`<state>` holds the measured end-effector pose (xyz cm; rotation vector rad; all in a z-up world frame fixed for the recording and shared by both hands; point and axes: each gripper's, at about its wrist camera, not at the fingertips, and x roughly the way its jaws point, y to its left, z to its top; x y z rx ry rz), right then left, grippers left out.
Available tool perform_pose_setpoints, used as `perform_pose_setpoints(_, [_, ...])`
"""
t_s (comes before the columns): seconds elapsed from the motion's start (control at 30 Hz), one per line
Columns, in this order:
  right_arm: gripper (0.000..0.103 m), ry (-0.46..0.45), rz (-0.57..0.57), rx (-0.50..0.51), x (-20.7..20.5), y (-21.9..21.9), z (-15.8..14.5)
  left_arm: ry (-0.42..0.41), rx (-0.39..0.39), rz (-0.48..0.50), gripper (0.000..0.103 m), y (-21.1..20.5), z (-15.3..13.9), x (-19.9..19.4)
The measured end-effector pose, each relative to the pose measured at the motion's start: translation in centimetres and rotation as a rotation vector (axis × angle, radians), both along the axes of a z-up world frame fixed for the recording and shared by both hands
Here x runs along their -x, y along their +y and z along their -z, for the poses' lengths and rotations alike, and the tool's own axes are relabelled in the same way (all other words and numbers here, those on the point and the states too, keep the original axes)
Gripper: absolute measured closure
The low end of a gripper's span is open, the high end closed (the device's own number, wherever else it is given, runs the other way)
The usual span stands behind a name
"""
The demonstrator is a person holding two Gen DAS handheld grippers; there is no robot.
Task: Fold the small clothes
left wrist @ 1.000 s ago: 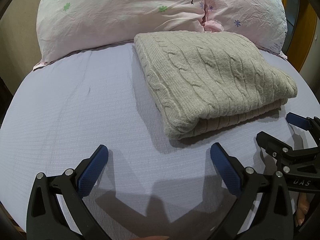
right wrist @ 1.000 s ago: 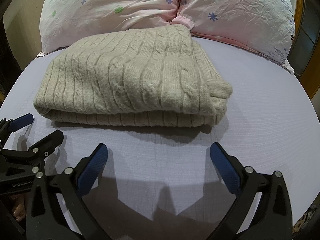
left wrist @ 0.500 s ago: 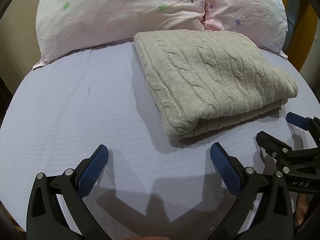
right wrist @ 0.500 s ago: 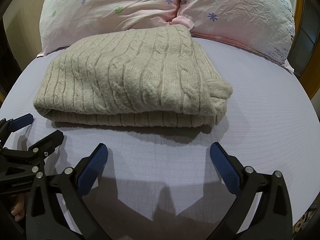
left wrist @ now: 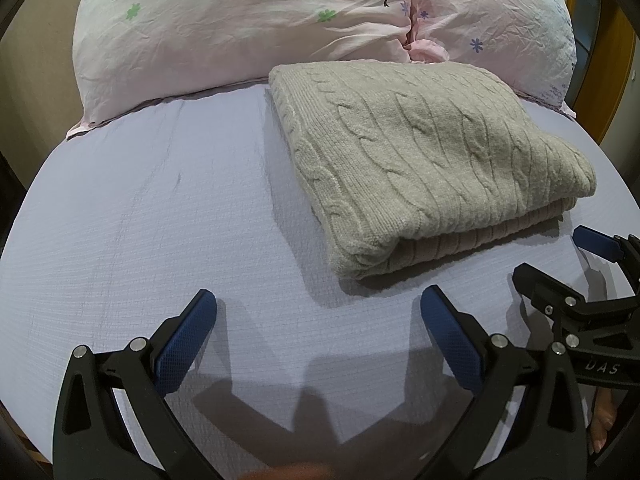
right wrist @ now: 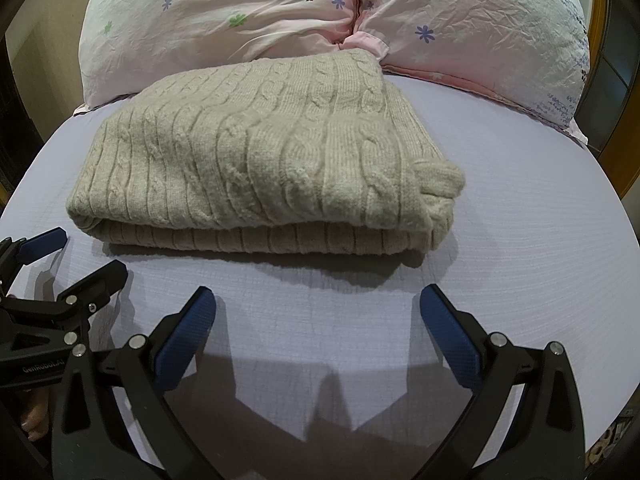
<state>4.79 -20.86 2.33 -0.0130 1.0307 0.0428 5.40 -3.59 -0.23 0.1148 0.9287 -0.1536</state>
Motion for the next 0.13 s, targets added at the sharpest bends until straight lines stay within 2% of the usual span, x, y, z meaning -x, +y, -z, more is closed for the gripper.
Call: perform_pose_setpoints(0.13, [0.002,0.000,0.001,0.000,-0.01,0.02,0.00,0.000,0.000,0.001,0.001,0.05,0.01,-0.03])
